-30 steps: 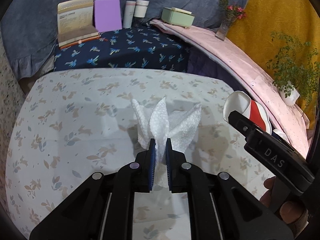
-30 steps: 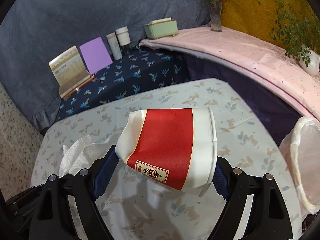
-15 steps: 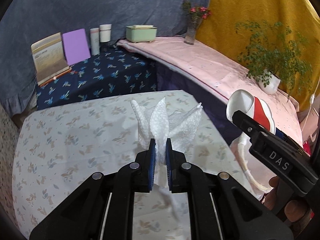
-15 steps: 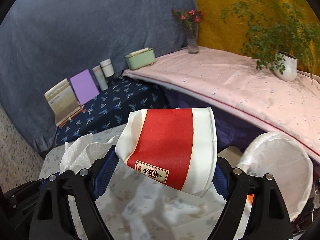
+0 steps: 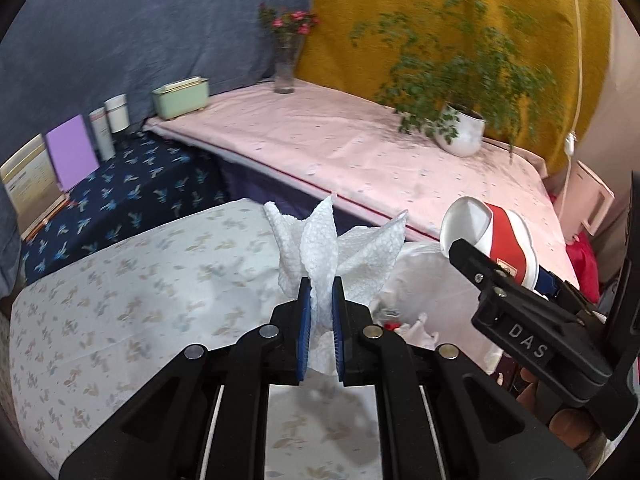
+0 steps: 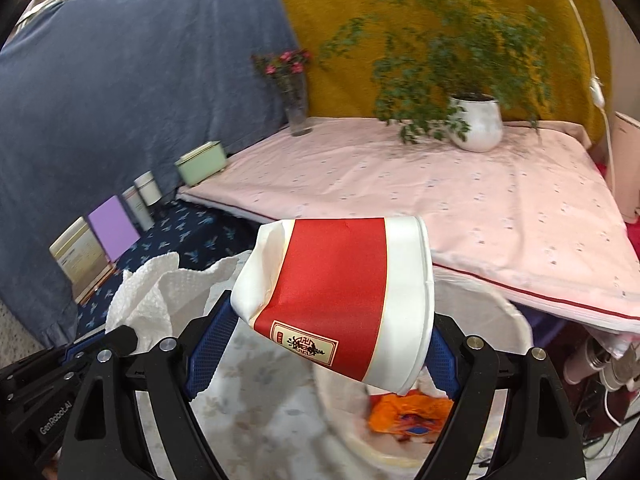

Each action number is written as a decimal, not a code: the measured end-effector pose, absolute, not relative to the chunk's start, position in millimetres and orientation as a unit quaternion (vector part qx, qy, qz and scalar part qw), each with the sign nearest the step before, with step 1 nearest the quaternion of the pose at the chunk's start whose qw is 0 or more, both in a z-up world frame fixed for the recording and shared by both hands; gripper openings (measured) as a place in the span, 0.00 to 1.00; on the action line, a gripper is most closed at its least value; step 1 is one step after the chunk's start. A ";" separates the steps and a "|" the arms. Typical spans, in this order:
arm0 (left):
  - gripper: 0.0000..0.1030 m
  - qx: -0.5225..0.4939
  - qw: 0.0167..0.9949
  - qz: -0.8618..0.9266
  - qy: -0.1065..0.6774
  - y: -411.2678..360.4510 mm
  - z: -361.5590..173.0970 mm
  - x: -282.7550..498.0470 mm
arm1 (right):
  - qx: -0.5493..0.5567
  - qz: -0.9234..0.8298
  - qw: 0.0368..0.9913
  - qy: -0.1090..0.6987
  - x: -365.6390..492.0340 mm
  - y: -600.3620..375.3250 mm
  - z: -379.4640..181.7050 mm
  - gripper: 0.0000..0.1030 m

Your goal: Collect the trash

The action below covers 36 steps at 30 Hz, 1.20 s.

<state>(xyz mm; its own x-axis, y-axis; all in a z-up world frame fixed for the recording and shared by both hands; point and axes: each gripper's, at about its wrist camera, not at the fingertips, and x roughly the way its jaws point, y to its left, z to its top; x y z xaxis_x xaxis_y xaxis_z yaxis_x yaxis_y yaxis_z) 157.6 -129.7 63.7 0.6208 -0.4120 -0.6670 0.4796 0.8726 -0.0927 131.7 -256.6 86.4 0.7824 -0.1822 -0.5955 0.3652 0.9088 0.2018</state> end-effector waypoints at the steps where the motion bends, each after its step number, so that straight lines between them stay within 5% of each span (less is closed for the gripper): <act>1: 0.09 0.051 0.897 -0.254 0.358 -138.6 64.0 154.7 | 0.158 -0.155 0.930 0.294 126.1 -266.1 85.7 0.78; 26: 0.11 0.100 0.871 -0.298 0.377 -242.9 37.4 137.8 | 0.208 -0.204 0.910 0.295 80.1 -363.9 55.8 0.73; 31: 0.49 0.101 0.878 -0.283 0.373 -245.2 34.6 139.0 | 0.215 -0.204 0.909 0.292 80.2 -367.7 53.6 0.74; 36: 0.53 0.104 0.879 -0.279 0.372 -246.7 32.0 141.0 | 0.213 -0.211 0.908 0.292 77.3 -373.6 54.8 0.74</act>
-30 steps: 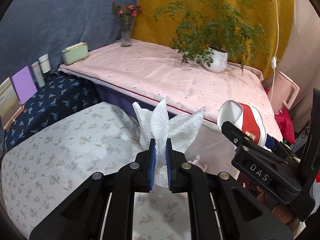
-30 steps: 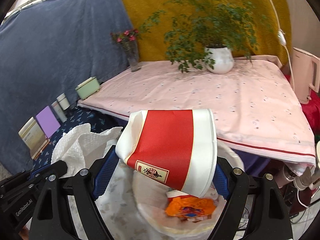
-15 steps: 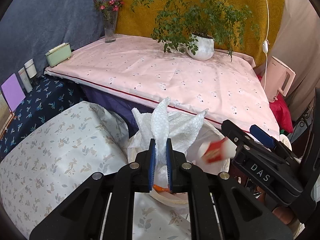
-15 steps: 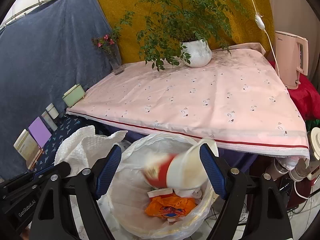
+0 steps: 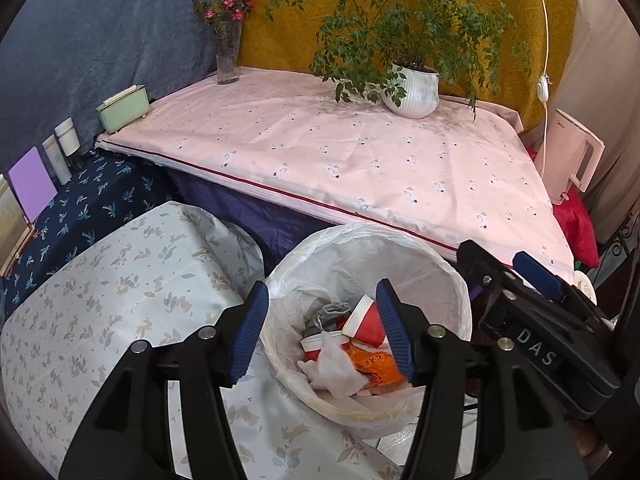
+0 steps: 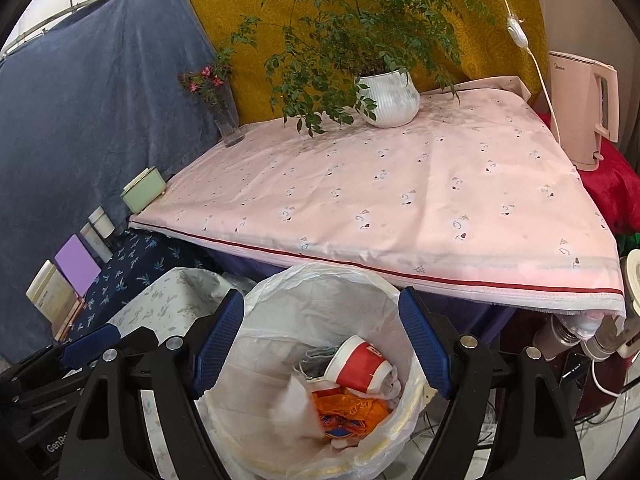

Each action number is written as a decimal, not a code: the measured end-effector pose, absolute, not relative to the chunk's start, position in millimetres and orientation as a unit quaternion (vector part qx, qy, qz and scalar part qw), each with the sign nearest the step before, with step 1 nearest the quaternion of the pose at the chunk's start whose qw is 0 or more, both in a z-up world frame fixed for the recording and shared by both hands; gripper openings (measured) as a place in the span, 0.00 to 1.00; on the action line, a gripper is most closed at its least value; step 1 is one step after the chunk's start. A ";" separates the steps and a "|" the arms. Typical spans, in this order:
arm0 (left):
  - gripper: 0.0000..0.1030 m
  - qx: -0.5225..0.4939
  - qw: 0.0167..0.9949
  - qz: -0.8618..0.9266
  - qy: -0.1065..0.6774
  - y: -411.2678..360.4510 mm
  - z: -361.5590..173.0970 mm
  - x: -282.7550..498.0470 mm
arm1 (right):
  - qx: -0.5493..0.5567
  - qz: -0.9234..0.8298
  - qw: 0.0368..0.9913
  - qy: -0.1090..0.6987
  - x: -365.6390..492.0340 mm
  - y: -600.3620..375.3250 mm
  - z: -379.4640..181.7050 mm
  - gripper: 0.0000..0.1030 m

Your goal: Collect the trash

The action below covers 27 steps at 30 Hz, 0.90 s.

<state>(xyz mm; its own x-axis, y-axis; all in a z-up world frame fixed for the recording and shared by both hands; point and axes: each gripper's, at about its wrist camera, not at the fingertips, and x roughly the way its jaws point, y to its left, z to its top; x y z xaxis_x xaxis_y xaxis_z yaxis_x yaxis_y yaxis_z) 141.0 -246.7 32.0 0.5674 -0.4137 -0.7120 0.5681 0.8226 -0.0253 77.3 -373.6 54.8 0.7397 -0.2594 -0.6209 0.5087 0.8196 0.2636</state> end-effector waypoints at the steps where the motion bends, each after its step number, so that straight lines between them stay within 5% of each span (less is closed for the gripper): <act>1: 0.54 0.104 0.879 -0.278 0.373 -246.8 31.1 141.1 | 0.212 -0.213 0.908 0.293 76.5 -374.0 55.1 0.74; 27: 0.67 0.087 0.890 -0.240 0.377 -209.3 26.2 139.0 | 0.116 -0.200 0.913 0.336 65.3 -334.2 65.7 0.81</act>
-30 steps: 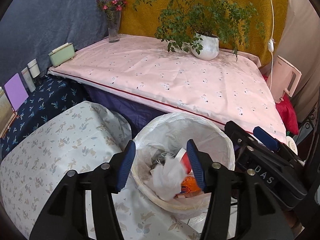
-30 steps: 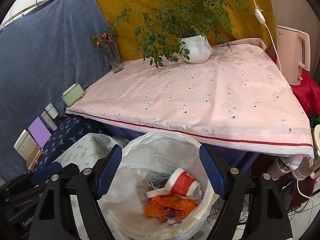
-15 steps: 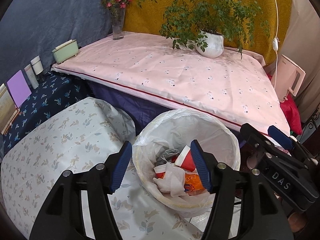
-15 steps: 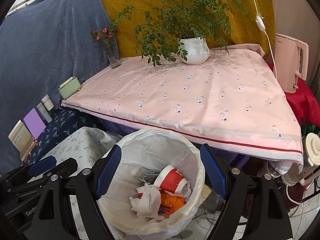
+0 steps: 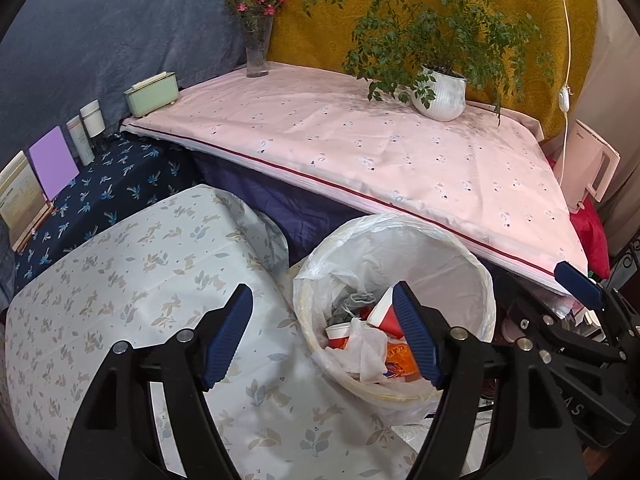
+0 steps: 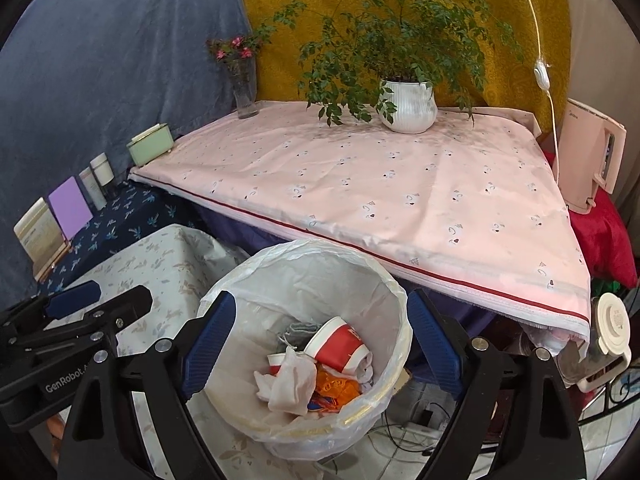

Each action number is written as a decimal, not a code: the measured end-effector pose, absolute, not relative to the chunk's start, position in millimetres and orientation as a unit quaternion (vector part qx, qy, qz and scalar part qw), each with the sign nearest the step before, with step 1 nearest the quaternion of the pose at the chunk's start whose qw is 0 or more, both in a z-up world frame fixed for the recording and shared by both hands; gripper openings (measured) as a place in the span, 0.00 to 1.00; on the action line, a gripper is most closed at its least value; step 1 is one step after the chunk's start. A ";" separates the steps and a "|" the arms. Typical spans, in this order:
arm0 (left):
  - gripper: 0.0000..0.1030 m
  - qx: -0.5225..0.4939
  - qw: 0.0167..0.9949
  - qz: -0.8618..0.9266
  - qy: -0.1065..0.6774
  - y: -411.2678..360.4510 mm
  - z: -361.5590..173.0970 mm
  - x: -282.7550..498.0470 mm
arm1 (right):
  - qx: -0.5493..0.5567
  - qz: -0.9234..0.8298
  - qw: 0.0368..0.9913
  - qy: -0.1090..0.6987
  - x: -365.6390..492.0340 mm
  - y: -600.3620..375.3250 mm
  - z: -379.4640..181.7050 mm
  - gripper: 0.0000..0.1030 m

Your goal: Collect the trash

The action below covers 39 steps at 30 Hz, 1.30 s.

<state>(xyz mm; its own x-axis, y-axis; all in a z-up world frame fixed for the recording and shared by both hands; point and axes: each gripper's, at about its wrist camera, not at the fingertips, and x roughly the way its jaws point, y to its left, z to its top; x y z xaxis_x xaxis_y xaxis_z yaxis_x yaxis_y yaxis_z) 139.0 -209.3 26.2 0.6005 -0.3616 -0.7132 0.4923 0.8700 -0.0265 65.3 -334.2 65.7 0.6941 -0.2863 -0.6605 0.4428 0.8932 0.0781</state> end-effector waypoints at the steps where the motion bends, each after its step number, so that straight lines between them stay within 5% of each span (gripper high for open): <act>1: 0.67 0.086 0.890 -0.239 0.378 -207.3 25.8 138.9 | 0.111 -0.199 0.912 0.340 65.6 -331.4 64.6 0.81; 12: 0.87 0.076 0.898 -0.211 0.380 -178.1 16.2 136.4 | 0.097 -0.197 0.903 0.370 62.1 -312.7 55.9 0.83; 20: 0.90 0.075 0.900 -0.197 0.381 -158.5 5.5 127.5 | 0.093 -0.189 0.900 0.382 53.0 -299.1 46.9 0.93; 39: 0.90 0.073 0.898 -0.182 0.393 -139.5 -13.3 103.2 | 0.061 -0.176 0.898 0.399 31.2 -272.7 34.5 0.93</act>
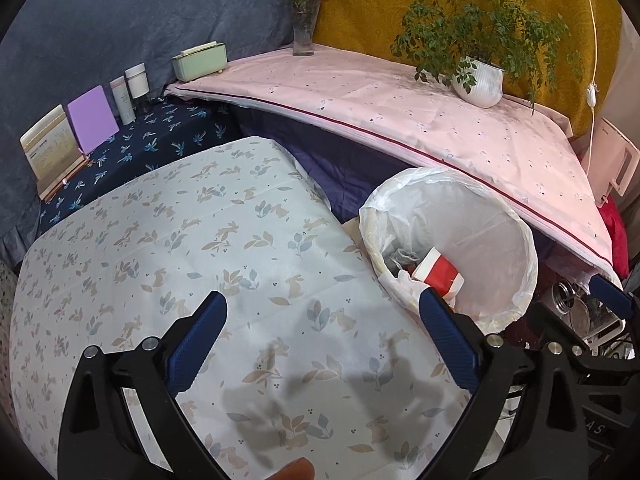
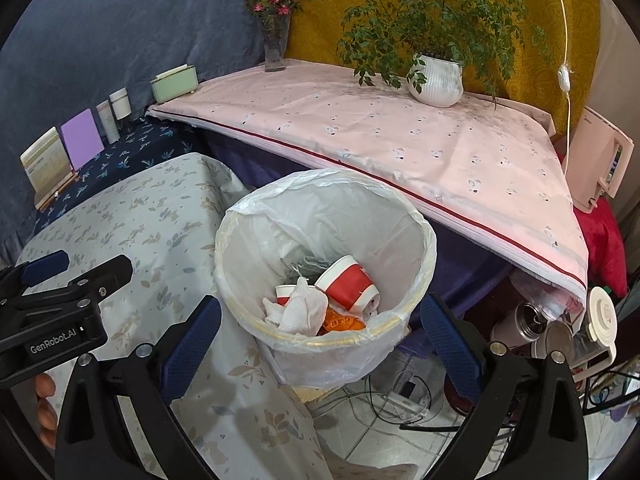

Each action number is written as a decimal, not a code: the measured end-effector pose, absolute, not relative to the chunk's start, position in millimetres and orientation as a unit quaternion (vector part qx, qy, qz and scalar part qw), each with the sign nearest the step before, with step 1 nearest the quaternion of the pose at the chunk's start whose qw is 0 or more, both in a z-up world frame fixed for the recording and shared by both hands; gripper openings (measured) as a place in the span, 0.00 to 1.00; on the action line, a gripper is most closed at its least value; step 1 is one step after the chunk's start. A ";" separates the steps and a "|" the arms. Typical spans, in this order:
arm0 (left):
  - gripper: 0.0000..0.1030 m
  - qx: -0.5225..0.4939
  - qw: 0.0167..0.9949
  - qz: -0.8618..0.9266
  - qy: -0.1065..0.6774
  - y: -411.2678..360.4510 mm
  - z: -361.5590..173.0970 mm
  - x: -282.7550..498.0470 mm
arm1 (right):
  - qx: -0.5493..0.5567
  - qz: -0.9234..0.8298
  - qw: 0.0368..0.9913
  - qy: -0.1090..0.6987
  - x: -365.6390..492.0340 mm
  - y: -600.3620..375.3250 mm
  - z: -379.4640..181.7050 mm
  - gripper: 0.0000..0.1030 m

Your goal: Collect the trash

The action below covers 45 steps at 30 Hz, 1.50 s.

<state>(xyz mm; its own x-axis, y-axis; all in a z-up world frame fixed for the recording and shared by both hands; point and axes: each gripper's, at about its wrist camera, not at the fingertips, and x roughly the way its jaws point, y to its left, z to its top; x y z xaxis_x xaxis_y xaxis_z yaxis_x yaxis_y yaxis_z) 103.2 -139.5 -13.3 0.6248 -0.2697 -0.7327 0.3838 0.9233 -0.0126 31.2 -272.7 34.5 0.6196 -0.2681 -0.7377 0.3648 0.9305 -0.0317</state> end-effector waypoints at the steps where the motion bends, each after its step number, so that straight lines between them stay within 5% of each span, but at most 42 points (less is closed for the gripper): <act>1: 0.90 0.074 0.899 -0.180 0.392 -139.8 -13.6 101.1 | 0.061 -0.176 0.898 0.399 29.4 -272.2 34.2 0.93; 45: 0.90 0.088 0.886 -0.182 0.417 -146.0 -25.7 76.3 | 0.047 -0.190 0.890 0.412 -2.8 -270.2 21.8 0.93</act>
